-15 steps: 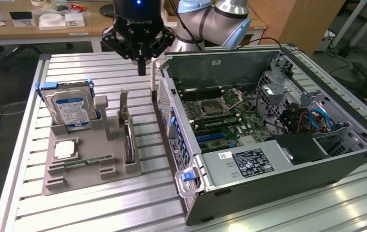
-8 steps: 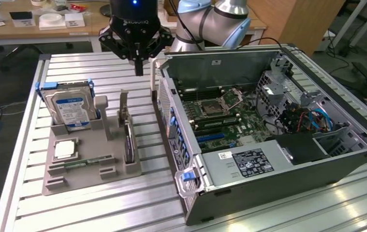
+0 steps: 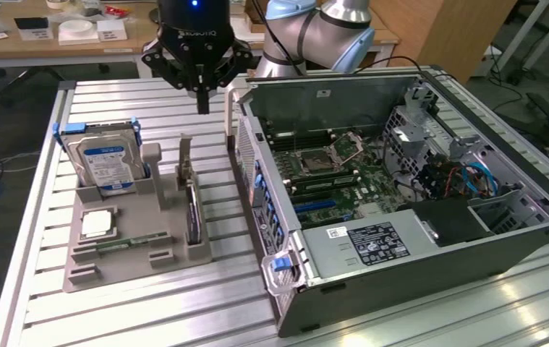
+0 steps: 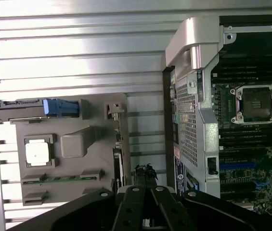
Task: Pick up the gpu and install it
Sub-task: 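Reach for the gpu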
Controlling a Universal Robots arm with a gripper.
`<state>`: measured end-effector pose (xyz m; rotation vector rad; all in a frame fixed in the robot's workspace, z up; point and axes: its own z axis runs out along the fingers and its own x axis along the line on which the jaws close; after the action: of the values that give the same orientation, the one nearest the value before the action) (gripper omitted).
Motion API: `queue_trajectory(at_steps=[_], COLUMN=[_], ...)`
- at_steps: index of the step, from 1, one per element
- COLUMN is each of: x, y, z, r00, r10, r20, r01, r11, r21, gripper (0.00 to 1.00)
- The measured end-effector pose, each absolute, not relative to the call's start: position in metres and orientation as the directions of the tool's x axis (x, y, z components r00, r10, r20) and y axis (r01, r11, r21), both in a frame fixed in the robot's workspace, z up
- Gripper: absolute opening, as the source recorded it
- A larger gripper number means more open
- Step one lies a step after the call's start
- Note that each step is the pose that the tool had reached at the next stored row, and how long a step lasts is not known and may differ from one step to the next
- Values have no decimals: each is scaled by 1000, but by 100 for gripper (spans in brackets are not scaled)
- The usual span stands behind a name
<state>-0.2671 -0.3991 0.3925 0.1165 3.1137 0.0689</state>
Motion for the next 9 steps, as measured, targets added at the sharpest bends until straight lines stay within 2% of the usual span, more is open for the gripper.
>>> queue_trajectory(at_steps=[9], x=[-274], y=[-399], z=[392], r00=[-997], r10=[75], r20=[-23], r01=[74], r11=[996], r21=[45], gripper=[11])
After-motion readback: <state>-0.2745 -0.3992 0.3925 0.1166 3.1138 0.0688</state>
